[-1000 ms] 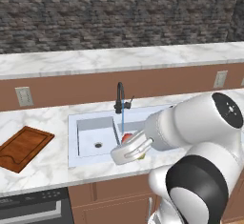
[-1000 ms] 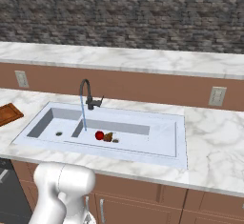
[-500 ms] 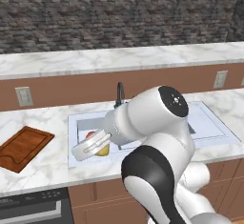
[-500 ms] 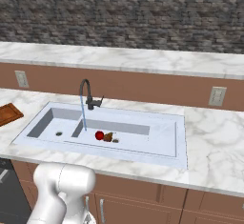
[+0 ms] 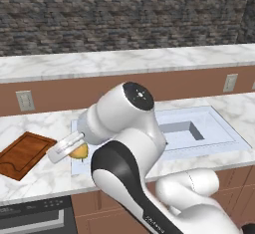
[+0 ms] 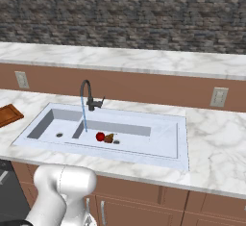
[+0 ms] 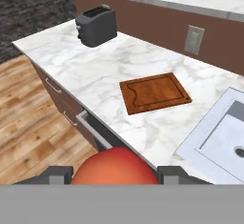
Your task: Pick the mango, pear, apple from the sink and place them on the cutting board to airdry. Then turn off the sink faucet.
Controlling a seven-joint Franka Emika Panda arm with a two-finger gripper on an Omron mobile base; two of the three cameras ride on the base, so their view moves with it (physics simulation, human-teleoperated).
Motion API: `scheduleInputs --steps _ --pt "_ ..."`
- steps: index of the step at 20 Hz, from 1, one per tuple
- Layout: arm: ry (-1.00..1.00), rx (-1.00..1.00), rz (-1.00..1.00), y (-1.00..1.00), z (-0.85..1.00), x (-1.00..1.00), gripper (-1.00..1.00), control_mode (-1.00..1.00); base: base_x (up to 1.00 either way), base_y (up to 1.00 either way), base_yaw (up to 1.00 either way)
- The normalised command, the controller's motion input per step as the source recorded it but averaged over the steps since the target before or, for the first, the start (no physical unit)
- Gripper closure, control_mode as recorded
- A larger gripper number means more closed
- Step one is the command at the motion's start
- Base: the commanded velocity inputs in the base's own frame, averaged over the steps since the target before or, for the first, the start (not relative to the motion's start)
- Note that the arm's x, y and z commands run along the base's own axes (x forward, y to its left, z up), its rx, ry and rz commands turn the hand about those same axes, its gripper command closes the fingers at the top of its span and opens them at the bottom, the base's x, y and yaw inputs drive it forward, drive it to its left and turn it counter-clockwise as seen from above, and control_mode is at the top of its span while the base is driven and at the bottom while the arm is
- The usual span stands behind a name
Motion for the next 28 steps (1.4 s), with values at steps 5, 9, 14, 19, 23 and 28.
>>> scheduleInputs --steps 5,9,14,19,23,28 --pt "0.0 -0.06 0.0 0.4 -0.04 0.25 1.0 -1.0 0.0 0.0 0.0" --pt "0.0 -0.03 0.0 0.29 0.0 0.38 1.0 -1.0 0.0 0.0 0.0" --pt "0.0 -0.03 0.0 0.23 -0.05 0.35 1.0 -1.0 0.0 0.0 0.0" --pt "0.0 -0.04 0.0 0.22 -0.24 0.35 1.0 -1.0 0.0 0.0 0.0" --pt "0.0 -0.03 0.0 0.2 -0.26 0.41 1.0 -1.0 0.0 0.0 0.0" --pt "0.0 -0.01 0.0 0.16 -0.24 0.31 1.0 -1.0 0.0 0.0 0.0"
